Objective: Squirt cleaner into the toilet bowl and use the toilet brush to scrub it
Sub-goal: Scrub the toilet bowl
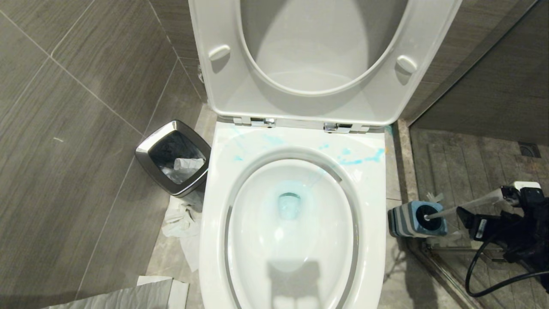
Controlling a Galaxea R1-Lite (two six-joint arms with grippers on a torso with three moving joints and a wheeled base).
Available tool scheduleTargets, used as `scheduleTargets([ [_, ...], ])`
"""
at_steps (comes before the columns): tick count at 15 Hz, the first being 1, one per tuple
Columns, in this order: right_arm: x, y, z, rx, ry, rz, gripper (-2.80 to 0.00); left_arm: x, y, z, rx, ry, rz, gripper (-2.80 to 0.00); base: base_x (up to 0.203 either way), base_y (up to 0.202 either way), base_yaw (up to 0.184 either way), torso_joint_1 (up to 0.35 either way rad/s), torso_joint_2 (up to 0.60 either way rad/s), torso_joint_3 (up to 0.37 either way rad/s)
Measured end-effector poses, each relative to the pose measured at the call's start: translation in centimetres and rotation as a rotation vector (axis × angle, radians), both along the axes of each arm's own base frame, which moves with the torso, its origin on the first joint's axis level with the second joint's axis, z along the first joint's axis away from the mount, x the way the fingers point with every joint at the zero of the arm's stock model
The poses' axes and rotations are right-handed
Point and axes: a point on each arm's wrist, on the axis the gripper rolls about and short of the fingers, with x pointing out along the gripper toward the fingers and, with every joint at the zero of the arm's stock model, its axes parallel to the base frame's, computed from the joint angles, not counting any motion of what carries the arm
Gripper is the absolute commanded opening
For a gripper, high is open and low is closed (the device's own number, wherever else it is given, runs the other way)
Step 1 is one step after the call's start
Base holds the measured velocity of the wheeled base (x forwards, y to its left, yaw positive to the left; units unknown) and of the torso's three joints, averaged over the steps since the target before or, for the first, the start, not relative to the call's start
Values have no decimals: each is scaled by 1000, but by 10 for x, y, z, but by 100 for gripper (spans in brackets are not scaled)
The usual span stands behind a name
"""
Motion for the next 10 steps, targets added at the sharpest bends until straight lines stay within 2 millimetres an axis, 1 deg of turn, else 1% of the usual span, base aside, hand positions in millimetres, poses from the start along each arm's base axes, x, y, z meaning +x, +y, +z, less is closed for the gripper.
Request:
scheduleTargets([
  [3,17,-4,2,-41,-20,5,0,0,0,0,0,0,0,-280,0,0,0,0,0,0],
  [6,28,-7,3,-78,-54,11,0,0,0,0,0,0,-1,-280,0,0,0,0,0,0],
  [7,29,-7,2,-85,-54,13,-280,0,0,0,-1,0,0,-280,0,0,0,0,0,0],
  [10,32,-8,-1,-85,-49,16,-280,0,0,0,0,0,0,-280,0,0,0,0,0,0],
])
